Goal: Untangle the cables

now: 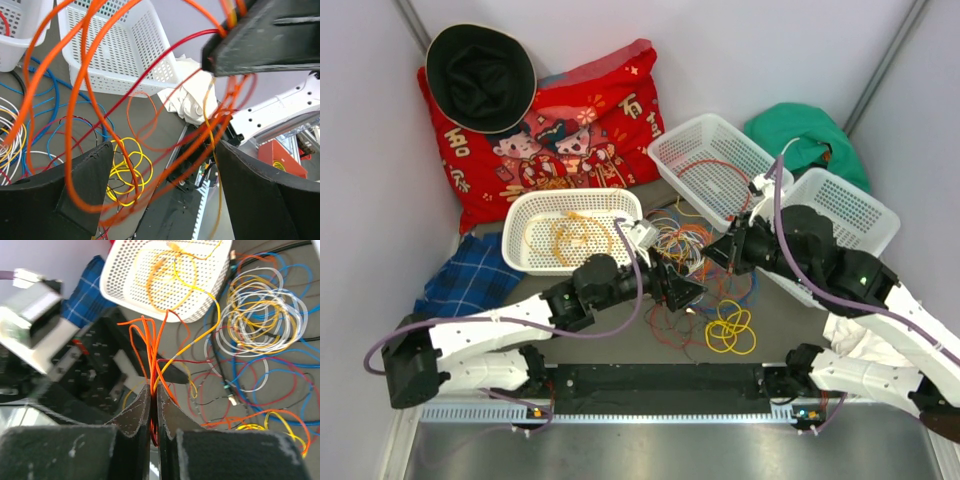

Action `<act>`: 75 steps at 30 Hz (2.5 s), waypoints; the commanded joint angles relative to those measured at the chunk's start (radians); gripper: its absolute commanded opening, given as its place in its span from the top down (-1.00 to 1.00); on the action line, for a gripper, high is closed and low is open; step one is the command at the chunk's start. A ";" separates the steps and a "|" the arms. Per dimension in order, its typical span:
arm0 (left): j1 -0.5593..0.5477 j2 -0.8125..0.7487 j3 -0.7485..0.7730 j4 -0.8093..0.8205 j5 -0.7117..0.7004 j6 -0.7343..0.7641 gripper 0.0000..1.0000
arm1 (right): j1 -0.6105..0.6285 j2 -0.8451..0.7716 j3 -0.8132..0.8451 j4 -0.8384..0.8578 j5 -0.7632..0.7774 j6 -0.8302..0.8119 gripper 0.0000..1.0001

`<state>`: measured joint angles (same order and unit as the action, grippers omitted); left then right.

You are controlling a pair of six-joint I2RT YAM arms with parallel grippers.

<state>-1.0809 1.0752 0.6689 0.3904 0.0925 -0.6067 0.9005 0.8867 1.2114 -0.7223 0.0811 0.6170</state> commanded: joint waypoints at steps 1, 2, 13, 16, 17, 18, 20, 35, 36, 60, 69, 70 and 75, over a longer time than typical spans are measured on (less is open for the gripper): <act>-0.017 0.067 0.064 0.107 0.007 0.021 -0.70 | 0.006 -0.020 -0.004 0.083 -0.084 0.062 1.00; -0.019 0.093 0.072 0.108 0.010 0.022 -0.63 | 0.006 -0.022 -0.007 0.084 -0.105 0.067 1.00; -0.019 0.111 0.143 0.045 0.009 0.039 1.00 | 0.006 -0.087 -0.006 0.020 -0.084 0.041 0.21; -0.017 0.092 0.152 0.013 0.010 0.033 1.00 | 0.006 -0.104 0.019 -0.026 -0.028 0.023 -0.10; -0.017 0.079 0.152 0.004 0.010 0.024 1.00 | 0.006 -0.107 0.026 -0.057 -0.012 0.015 -0.14; -0.019 0.071 0.150 -0.019 0.007 0.019 1.00 | 0.006 -0.112 0.043 -0.071 0.018 0.001 -0.17; -0.017 0.043 0.143 -0.038 0.004 0.007 1.00 | 0.006 -0.130 0.057 -0.103 0.043 -0.017 -0.22; -0.019 -0.006 0.167 -0.094 -0.007 -0.019 1.00 | 0.006 -0.172 -0.042 0.073 0.019 -0.109 -0.15; -0.019 0.000 0.170 -0.093 0.003 -0.022 1.00 | 0.006 -0.158 -0.042 0.089 0.003 -0.123 -0.15; -0.017 -0.008 0.196 -0.325 -0.235 -0.082 0.98 | 0.006 -0.065 0.097 0.133 0.124 -0.250 1.00; -0.014 -0.012 0.184 -0.504 -0.436 -0.177 -0.98 | 0.006 0.030 0.439 -0.032 0.261 -0.371 1.00; -0.011 -0.015 0.184 -0.528 -0.454 -0.183 -0.98 | 0.006 0.047 0.457 -0.037 0.269 -0.378 1.00; -0.010 -0.023 0.185 -0.614 -0.514 -0.196 -0.98 | 0.006 0.100 0.562 -0.034 0.344 -0.431 1.00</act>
<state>-1.0946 1.0794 0.8555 -0.1432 -0.3344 -0.7780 0.9058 0.9150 1.7111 -0.7315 0.3336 0.2596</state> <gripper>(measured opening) 0.987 0.008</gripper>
